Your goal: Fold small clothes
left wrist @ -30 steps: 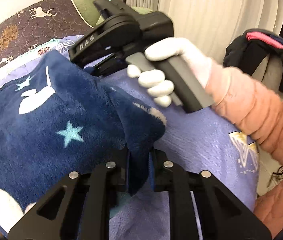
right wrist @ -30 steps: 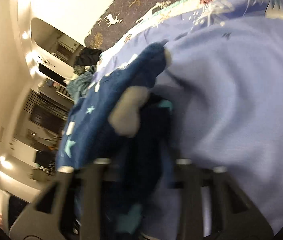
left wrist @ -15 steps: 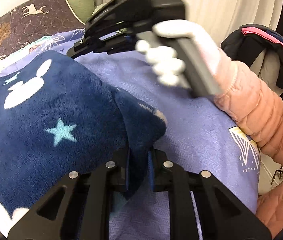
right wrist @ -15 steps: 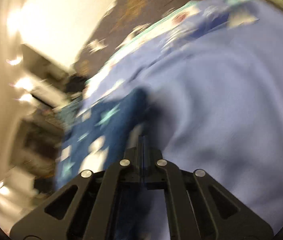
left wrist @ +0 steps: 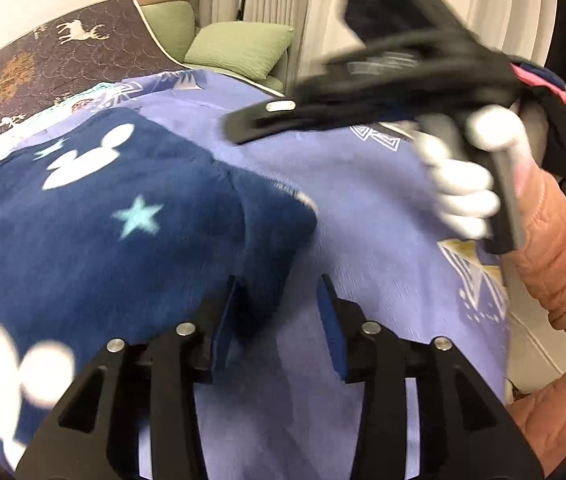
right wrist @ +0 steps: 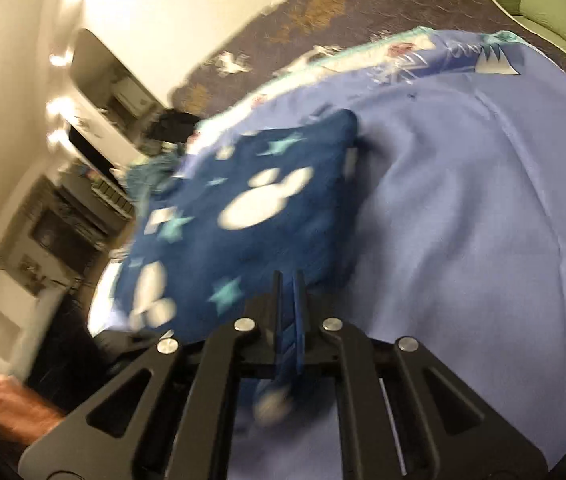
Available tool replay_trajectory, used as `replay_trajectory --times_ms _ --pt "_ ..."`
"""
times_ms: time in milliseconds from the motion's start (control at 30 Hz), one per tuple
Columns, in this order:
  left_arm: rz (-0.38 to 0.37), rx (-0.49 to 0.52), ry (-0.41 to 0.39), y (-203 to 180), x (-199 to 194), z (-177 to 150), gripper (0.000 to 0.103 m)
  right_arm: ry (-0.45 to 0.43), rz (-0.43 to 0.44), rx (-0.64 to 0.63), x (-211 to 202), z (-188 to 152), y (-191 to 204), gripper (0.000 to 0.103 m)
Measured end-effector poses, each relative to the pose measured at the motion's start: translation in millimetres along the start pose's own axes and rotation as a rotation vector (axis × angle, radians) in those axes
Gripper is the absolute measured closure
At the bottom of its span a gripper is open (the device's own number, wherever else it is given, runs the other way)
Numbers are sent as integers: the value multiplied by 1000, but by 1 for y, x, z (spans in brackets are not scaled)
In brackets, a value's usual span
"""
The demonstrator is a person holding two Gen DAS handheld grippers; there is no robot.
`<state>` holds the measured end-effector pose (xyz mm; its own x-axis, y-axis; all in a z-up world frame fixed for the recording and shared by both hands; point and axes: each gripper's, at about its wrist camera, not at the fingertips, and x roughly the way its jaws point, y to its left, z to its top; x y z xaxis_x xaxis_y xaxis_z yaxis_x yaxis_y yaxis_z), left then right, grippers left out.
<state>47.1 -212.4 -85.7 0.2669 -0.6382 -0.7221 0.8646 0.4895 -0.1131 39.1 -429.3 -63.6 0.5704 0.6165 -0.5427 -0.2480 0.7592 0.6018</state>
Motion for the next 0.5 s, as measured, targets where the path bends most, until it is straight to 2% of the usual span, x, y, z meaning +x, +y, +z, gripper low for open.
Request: replay_trajectory --times_ms 67,100,133,167,200,233,300,333,433,467,500 --pt "0 -27 -12 3 -14 -10 59 39 24 -35 -1 -21 20 93" --pt "13 -43 -21 10 -22 -16 58 72 -34 -51 7 -27 23 90" --pt "47 -62 -37 16 -34 -22 58 114 -142 -67 21 -30 25 90" --pt "73 -78 -54 23 -45 -27 58 146 -264 -86 32 -40 26 95" --pt "103 -100 -73 31 -56 -34 54 124 -292 -106 35 -49 22 95" --pt "149 -140 -102 44 -73 -44 51 90 -270 -90 30 -55 20 95" --pt "223 -224 -153 71 -107 -64 48 72 -259 7 23 -55 14 98" --pt "262 -259 -170 81 -120 -74 47 75 -292 15 20 -55 19 99" --pt "397 -402 -224 121 -169 -115 46 70 -404 -60 29 -46 44 98" --pt "428 -446 -238 134 -182 -126 46 61 -427 -88 28 -46 54 92" --pt "457 -491 -254 139 -197 -143 46 37 -435 -130 29 -43 71 91"
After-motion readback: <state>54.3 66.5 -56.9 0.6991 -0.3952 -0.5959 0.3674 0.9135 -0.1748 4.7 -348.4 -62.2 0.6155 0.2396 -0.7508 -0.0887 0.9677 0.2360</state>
